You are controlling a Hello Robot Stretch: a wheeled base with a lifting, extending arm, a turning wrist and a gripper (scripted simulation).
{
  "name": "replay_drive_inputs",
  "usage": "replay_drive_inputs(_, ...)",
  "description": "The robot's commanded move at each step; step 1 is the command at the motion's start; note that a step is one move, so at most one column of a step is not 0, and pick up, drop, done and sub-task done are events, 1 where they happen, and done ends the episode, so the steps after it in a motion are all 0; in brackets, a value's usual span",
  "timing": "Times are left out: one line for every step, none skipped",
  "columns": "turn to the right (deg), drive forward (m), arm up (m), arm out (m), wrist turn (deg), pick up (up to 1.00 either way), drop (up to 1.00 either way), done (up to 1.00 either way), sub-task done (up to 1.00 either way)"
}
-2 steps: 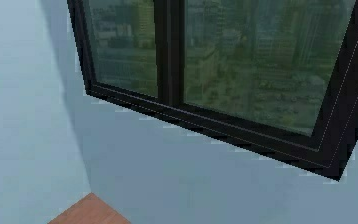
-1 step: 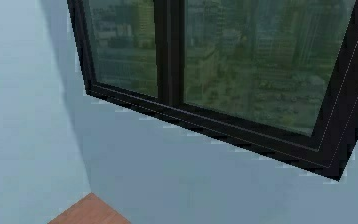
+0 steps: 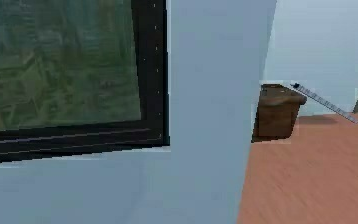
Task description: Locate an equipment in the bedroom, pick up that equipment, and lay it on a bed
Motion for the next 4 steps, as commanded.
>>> replay_drive_inputs(45.0, 0.0, 0.0, 0.0, 0.0, 0.0, 0.0, 0.0, 0.0)
replay_drive_inputs(45.0, 0.0, 0.0, 0.0, 0.0, 0.0, 0.0, 0.0, 0.0)
replay_drive_inputs(0.0, 1.0, 0.0, 0.0, 0.0, 0.0, 0.0, 0.0, 0.0)
replay_drive_inputs(6.0, 0.0, 0.0, 0.0, 0.0, 0.0, 0.0, 0.0, 0.0)
